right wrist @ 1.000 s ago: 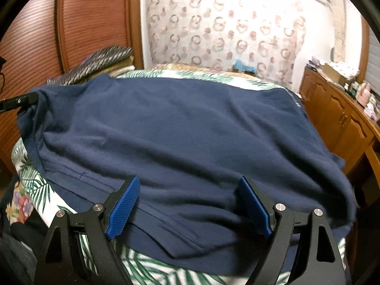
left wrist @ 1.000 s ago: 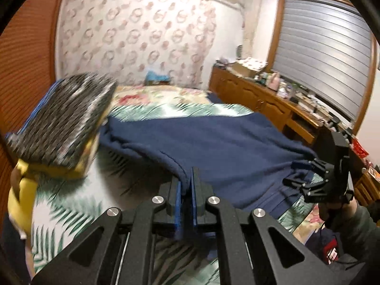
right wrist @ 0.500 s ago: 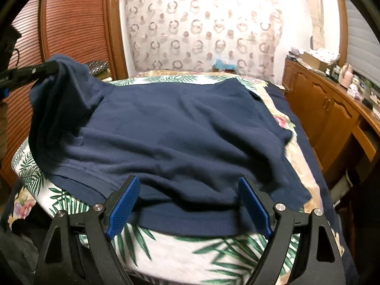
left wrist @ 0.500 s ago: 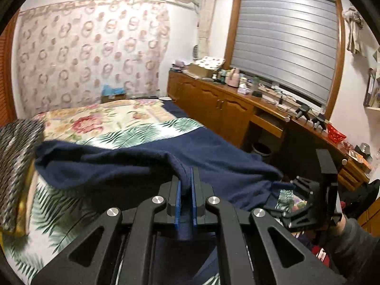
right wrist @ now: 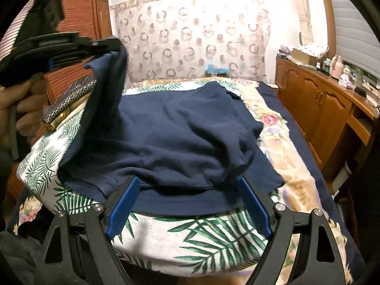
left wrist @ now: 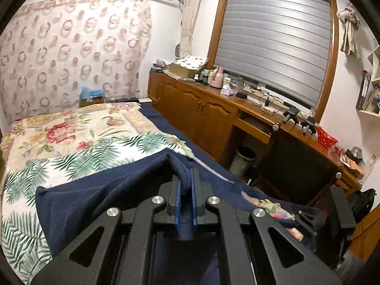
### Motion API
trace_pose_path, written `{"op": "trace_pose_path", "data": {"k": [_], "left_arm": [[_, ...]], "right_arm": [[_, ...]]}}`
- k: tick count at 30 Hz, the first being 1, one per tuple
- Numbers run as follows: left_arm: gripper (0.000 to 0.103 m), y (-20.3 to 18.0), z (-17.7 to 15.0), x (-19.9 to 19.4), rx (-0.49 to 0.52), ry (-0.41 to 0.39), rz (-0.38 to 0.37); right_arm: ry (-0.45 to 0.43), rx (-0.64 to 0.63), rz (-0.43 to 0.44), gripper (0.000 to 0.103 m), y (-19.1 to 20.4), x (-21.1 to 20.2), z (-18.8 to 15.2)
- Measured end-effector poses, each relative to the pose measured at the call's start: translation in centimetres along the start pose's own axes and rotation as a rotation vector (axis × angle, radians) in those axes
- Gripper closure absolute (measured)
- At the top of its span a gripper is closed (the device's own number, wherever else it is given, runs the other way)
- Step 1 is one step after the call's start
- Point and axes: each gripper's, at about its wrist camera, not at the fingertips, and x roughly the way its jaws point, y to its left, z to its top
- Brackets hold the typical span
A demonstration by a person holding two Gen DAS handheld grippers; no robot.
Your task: Fold small clothes
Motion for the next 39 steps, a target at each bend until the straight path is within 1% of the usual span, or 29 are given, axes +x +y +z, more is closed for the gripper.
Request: {"op": "trace_pose_path", "data": {"k": [8, 12, 15, 18, 20, 22, 23, 24, 26, 28, 30, 32, 36, 39], "left_arm": [[0.095, -3.7, 2.4, 1.2, 0.034, -0.013, -0.055], [0.095, -5.3, 2.7, 1.7, 0.066, 0.007, -0.082], [0.095, -5.8, 2.0, 2.2, 0.080, 0.043, -0.085], [0.095, -6.0, 0.8, 2.9, 0.087, 0.115, -0.102], [0.093, -6.1, 0.1, 2.8, 0.097, 0.143, -0.094], [0.081, -6.0, -0.4, 2.3, 0.113, 0.145, -0.094], [0.068, -5.9, -0.7, 1.8, 0.122, 0.141, -0.090], [0.059, -5.7, -1.0, 1.4, 0.126, 0.133, -0.083], [0.057, -5.0, -1.5, 0.4, 0.128, 0.124, -0.073], [0.046, -4.1, -2.2, -0.4, 0.125, 0.127, -0.049], [0.027, -2.8, -3.2, -1.5, 0.120, 0.120, -0.023], [0.022, -1.7, -3.9, -2.1, 0.114, 0.121, 0.004], [0.022, 0.8, -5.8, -3.0, 0.084, 0.141, 0.064], [0.022, 2.5, -6.9, -4.0, 0.043, 0.141, 0.089]], "right_arm": [[-0.024, 0.014, -0.009, 0.017, 0.3, -1.0, -0.5], [-0.035, 0.025, -0.018, 0.017, 0.3, -1.0, -0.6], [-0.037, 0.037, -0.027, 0.017, 0.0, -0.7, -0.7], [-0.033, 0.045, -0.037, 0.017, -0.2, -0.7, -0.7], [-0.032, 0.050, -0.047, 0.017, -0.3, -0.7, -0.7], [-0.033, 0.055, -0.054, 0.017, -0.2, -0.8, -0.5], [-0.035, 0.056, -0.057, 0.017, -0.2, -0.7, -0.3], [-0.037, 0.057, -0.060, 0.017, -0.4, -0.8, -0.2], [-0.041, 0.060, -0.065, 0.017, -0.4, -0.6, -0.1], [-0.044, 0.060, -0.069, 0.017, -0.2, -0.5, 0.1], [-0.046, 0.056, -0.073, 0.017, -0.1, -0.4, 0.2], [-0.045, 0.047, -0.076, 0.017, 0.0, -0.3, 0.5], [-0.041, 0.023, -0.076, 0.017, 0.2, 0.5, 1.2], [-0.039, -0.006, -0.071, 0.017, 0.1, 1.4, 2.2]]}}
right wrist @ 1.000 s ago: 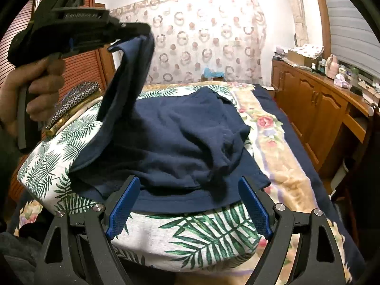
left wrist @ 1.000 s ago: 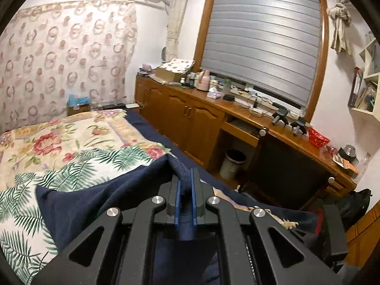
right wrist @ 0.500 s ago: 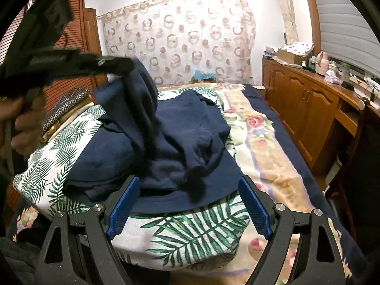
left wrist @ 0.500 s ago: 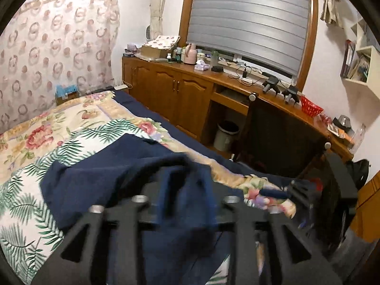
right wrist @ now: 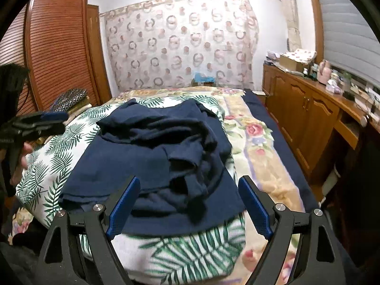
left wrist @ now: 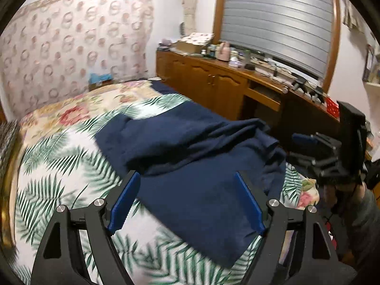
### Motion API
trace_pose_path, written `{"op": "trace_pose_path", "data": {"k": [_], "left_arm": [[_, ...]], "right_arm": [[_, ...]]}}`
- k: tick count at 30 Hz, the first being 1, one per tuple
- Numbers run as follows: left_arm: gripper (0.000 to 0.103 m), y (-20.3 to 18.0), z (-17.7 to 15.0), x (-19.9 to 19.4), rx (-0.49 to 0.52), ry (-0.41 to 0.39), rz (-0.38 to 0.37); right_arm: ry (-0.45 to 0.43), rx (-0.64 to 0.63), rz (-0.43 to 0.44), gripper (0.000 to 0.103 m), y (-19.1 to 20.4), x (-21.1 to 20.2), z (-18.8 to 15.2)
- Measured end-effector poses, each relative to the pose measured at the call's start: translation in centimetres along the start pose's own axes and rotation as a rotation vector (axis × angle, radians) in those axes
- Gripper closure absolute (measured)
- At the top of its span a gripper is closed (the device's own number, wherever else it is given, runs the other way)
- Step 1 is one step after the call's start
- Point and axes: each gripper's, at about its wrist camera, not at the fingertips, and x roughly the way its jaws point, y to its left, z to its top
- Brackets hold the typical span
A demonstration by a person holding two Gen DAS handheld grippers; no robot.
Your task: Fold small clothes
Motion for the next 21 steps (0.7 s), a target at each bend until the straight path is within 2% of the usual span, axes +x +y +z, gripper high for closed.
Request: {"op": "trace_pose_path", "data": {"k": [3, 7, 11, 12, 14, 15, 19, 21], "left_arm": [[0.022, 1.2, -0.9, -0.5, -0.030, -0.007, 0.013], [0.022, 2.2, -1.9, -0.9, -0.055, -0.018, 0.028], [0.022, 3.2, -2.6, -0.9, -0.081, -0.021, 0.027], [0.022, 3.5, -2.9, -1.0, -0.084, -0.020, 0.028], [0.022, 3.7, -3.1, -0.9, -0.092, -0.018, 0.029], [0.022, 3.8, -3.2, -0.9, -0.094, -0.019, 0.028], [0.022, 4.2, -3.4, -1.1, -0.105, -0.028, 0.026], [0.022, 4.3, -3.4, -1.3, -0.106, -0.033, 0.027]], "right_arm": [[0.014, -0.008, 0.006, 0.017, -0.7, 1.6, 1.3], [0.067, -0.016, -0.013, 0.024, -1.9, 4.5, 2.9], [0.141, 0.008, 0.006, 0.032, -3.0, 7.4, 3.9], [0.148, 0.007, 0.007, 0.041, -3.0, 7.6, 4.2], [0.154, -0.011, 0.032, 0.069, -2.5, 7.6, 4.5], [0.148, -0.020, 0.044, 0.090, -2.3, 7.3, 4.7], [0.072, 0.009, 0.110, 0.094, -2.0, 3.4, 5.5], [0.038, 0.009, 0.116, 0.095, -1.7, 0.8, 5.6]]}}
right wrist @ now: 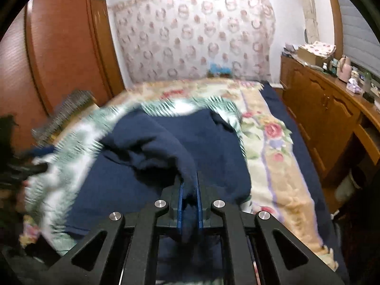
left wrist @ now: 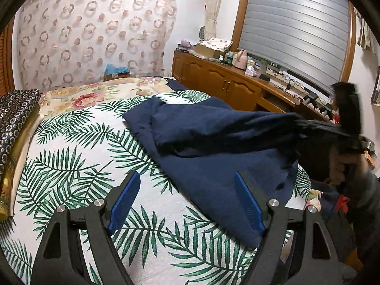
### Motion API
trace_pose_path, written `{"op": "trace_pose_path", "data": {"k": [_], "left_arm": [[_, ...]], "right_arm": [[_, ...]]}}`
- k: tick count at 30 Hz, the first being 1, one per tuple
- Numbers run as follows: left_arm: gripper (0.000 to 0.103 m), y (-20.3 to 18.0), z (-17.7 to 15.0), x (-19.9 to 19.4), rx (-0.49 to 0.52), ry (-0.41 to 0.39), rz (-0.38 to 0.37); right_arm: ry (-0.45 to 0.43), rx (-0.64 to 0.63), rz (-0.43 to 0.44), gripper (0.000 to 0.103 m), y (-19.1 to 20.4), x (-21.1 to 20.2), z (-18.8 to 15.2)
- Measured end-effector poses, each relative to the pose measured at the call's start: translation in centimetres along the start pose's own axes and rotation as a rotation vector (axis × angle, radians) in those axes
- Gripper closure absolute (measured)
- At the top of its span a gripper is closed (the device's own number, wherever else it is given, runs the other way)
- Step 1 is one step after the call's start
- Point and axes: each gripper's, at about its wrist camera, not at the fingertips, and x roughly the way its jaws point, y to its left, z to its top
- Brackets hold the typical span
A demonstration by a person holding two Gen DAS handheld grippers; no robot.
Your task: Fold small clothes
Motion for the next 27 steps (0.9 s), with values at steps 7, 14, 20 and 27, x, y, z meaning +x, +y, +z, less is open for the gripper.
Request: {"op": "trace_pose_path", "data": {"k": [7, 14, 20, 27], "left_arm": [[0.022, 0.1, 0.0, -0.3, -0.005, -0.010, -0.009], [0.022, 0.0, 0.0, -1.0, -0.001, -0.027, 0.013], [0.022, -0.3, -0.1, -1.6, 0.002, -0.042, 0.029], [0.022, 0.1, -0.2, -2.1, -0.007, -0.061, 0.050]], "right_arm": [[0.077, -0.027, -0.101, 0.095, -0.1, -2.1, -1.7], [0.074, -0.038, -0.177, 0.077, -0.3, -1.2, -1.3], [0.003, -0.076, -0.155, 0.055, 2.4, -2.1, -0.9], [-0.006, -0.153, -0.077, 0.050, 5.7, -1.0, 0.0]]}}
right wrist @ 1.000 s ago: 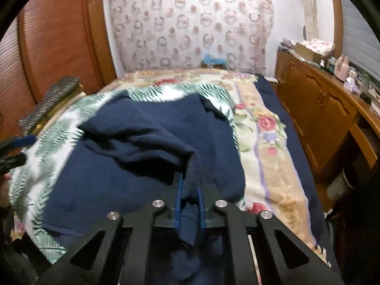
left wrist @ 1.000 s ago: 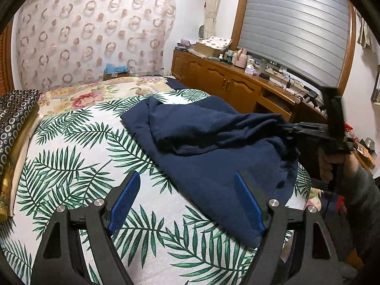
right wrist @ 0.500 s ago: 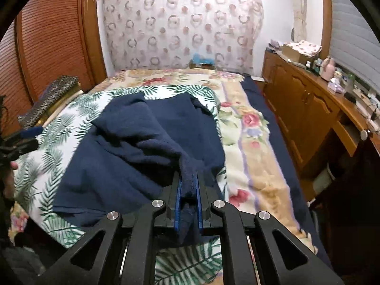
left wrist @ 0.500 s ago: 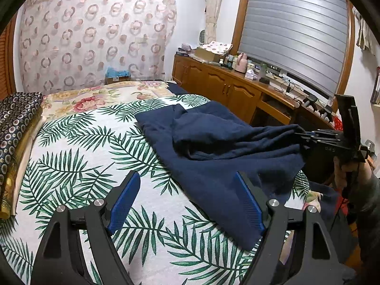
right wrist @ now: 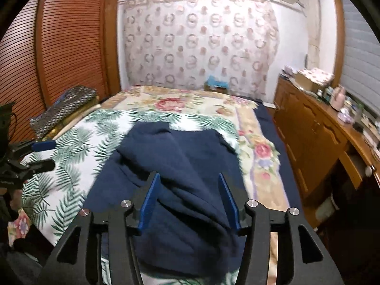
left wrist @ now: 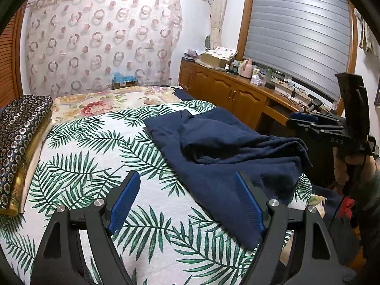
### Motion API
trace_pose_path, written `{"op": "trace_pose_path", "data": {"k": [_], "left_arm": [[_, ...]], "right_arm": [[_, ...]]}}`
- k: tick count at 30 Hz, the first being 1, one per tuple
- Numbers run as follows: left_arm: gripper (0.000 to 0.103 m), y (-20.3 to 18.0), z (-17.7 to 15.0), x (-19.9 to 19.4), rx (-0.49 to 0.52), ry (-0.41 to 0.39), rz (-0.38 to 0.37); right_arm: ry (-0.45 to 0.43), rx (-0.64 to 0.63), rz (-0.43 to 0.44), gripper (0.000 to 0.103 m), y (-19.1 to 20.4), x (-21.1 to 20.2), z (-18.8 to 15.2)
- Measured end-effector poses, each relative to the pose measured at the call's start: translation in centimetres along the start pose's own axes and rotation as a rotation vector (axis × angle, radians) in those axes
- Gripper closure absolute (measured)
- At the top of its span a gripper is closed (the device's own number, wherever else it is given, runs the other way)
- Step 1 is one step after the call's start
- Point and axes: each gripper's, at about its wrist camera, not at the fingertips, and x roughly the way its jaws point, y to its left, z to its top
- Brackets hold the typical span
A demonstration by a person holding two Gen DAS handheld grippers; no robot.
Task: Fold small clothes
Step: 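Grasp the folded navy shirt's edge with the right gripper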
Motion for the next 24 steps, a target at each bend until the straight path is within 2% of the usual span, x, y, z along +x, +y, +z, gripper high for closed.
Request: {"op": "trace_pose_path", "data": {"k": [5, 10, 16, 24], "left_arm": [[0.022, 0.7, -0.2, -0.5, -0.016, -0.015, 0.017], [0.022, 1.5, -0.4, -0.7, -0.037, -0.019, 0.024], [0.022, 2.0, -0.8, -0.6, -0.049, -0.015, 0.027], [0.022, 2.2, -1.1, -0.5, -0.052, -0.010, 0.027]], "right_arm": [[0.013, -0.063, 0.064, 0.049, 2.7, 1.9, 1.3], [0.074, -0.066, 0.174, 0.049, 3.9, 5.8, 2.7], [0.173, -0.087, 0.197, 0.048, 5.4, 10.8, 3.7], [0.302, -0.145, 0.126, 0.047, 7.1, 16.6, 3.6]]}}
